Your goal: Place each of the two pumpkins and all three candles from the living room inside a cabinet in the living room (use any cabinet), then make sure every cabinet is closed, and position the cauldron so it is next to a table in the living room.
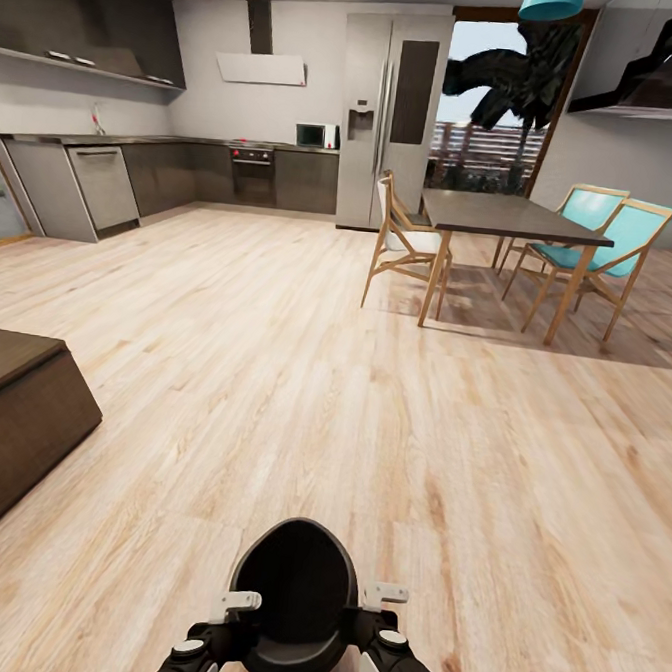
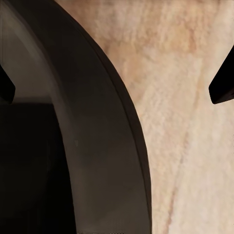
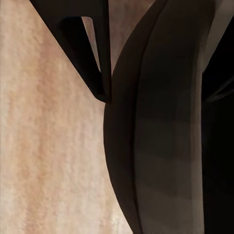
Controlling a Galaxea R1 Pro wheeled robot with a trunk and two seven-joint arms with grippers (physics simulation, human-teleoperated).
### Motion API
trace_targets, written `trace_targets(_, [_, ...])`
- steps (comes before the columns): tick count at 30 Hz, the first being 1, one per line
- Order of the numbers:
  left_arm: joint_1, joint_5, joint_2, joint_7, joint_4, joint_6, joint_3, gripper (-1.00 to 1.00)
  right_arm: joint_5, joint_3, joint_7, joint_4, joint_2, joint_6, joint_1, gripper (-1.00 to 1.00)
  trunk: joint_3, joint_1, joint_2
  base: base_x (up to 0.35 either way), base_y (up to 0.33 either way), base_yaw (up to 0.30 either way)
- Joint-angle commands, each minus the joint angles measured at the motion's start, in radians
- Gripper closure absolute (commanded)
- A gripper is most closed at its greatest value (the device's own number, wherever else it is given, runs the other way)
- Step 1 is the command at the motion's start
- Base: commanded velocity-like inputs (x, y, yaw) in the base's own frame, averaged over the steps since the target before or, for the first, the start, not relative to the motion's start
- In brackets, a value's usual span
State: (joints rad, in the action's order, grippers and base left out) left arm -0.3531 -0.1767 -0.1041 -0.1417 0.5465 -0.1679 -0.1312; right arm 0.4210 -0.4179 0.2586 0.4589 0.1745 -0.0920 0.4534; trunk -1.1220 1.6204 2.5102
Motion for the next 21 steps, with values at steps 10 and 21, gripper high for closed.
trace_targets(10, [0.002,-0.003,0.003,-0.013,0.001,-0.004,-0.004,1.0,-0.002,-0.002,0.01,0.001,0.0,-0.005,0.001,1.0,-0.001,0.0,0.0,0.0,0.0,0.0])
trace_targets(21, [0.002,-0.003,0.003,-0.013,0.001,-0.005,-0.004,1.0,-0.002,-0.002,0.01,0.001,0.0,0.007,0.001,1.0,-0.001,0.0,0.0,0.0,0.0,0.0])
